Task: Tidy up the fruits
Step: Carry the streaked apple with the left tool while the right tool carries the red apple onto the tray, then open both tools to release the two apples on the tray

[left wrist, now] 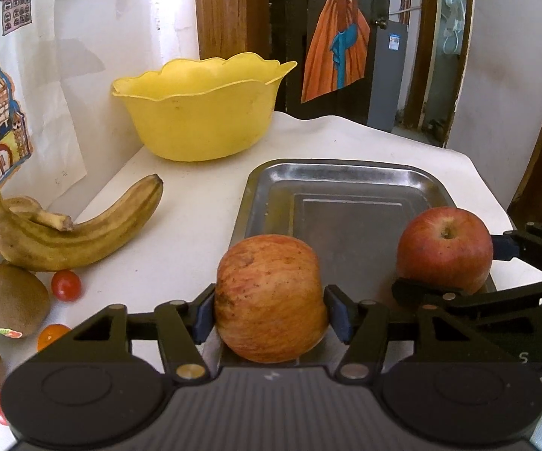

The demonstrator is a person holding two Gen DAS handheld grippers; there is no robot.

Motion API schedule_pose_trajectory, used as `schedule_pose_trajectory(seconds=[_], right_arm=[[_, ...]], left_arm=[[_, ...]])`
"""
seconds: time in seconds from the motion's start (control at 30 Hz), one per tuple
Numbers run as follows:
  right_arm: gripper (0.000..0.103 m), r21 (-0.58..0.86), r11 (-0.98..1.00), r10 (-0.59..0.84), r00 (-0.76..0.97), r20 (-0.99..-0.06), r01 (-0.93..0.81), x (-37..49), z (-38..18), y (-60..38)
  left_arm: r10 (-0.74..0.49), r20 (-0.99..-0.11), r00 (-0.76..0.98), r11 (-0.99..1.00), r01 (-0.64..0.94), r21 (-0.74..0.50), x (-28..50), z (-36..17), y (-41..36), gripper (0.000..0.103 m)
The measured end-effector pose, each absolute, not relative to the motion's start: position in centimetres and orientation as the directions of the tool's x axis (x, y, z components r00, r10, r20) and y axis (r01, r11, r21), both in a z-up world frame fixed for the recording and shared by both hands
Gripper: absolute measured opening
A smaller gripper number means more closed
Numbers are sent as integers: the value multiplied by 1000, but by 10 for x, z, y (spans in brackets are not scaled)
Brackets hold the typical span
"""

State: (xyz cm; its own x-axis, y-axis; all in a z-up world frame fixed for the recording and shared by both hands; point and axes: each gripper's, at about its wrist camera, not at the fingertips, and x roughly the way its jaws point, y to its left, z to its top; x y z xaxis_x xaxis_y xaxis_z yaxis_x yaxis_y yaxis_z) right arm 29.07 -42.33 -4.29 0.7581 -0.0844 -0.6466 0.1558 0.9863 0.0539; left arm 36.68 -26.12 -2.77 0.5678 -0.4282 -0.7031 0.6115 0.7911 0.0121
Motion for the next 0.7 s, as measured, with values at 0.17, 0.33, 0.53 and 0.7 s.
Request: schedule_pose_trajectory(seconds=[0.17, 0.33, 0.53, 0.7], right_arm=[[78, 54, 985, -88, 753, -652, 161, 289, -41, -421], [87, 46, 982, -113, 763, -637, 184, 283, -32, -418], [93, 24, 974, -164, 767, -620, 227, 273, -15, -408], [100, 8, 960, -219, 771, -598, 279, 261, 0, -391]], left_arm=[[-412, -706, 576, 808, 589, 8, 368, -27, -255, 79], [-407, -698, 589, 829, 559, -11, 366, -20, -245, 87], [-407, -681, 609, 837, 547, -11, 361, -8, -231, 98], [-416, -642, 644, 838, 546, 6, 354, 5, -212, 102]])
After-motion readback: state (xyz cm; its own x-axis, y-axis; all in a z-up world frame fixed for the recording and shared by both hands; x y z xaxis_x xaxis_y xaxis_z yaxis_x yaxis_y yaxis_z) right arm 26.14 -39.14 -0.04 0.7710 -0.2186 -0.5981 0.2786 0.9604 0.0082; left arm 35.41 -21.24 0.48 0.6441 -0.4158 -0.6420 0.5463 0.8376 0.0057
